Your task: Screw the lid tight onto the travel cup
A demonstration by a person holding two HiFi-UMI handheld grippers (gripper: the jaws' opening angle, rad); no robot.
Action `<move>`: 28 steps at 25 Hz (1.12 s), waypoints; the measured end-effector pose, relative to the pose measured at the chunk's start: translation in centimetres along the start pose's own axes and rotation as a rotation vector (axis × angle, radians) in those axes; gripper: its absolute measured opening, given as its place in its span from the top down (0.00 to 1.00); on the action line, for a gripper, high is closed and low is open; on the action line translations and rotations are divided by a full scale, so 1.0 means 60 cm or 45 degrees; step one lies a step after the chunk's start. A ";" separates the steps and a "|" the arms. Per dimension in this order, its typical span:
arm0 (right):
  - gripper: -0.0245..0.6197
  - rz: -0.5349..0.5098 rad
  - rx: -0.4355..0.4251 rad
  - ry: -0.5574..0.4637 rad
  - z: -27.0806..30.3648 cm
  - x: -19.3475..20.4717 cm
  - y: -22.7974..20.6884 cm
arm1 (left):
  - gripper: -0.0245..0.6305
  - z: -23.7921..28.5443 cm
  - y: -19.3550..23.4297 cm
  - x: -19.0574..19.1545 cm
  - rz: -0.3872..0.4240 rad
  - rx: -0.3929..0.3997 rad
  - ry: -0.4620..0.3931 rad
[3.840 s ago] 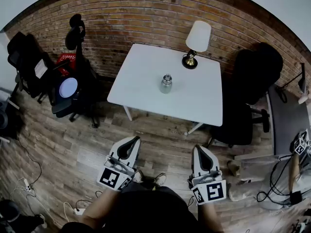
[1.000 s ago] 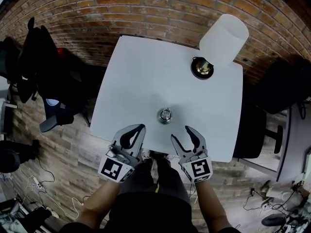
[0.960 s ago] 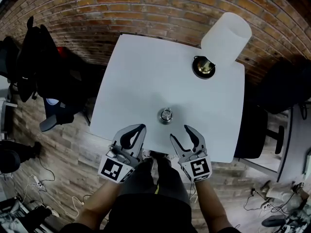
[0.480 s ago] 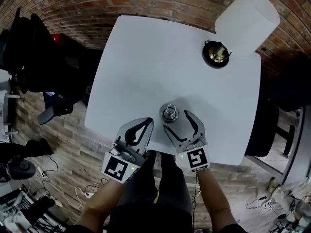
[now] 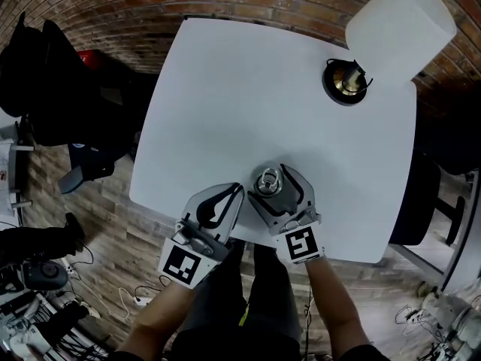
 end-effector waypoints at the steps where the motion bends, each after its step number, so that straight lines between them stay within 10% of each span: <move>1: 0.43 -0.008 -0.006 0.005 0.004 0.001 0.001 | 0.93 0.002 0.000 0.000 0.005 0.013 0.000; 15: 0.43 0.006 -0.011 -0.007 0.011 0.005 -0.001 | 0.53 0.071 -0.045 0.007 0.197 0.169 0.170; 28: 0.43 0.017 -0.022 -0.013 0.012 0.007 -0.001 | 0.57 0.107 -0.046 0.015 0.343 0.284 0.173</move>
Point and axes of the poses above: the fingertips, and each gripper's own axes: z forward along the fingers, y to its left, x out of its underside, the point moved 5 cm from there along -z, backward along the fingers, and after that the axes turned 7 degrees about y, right-handed, at the moved point
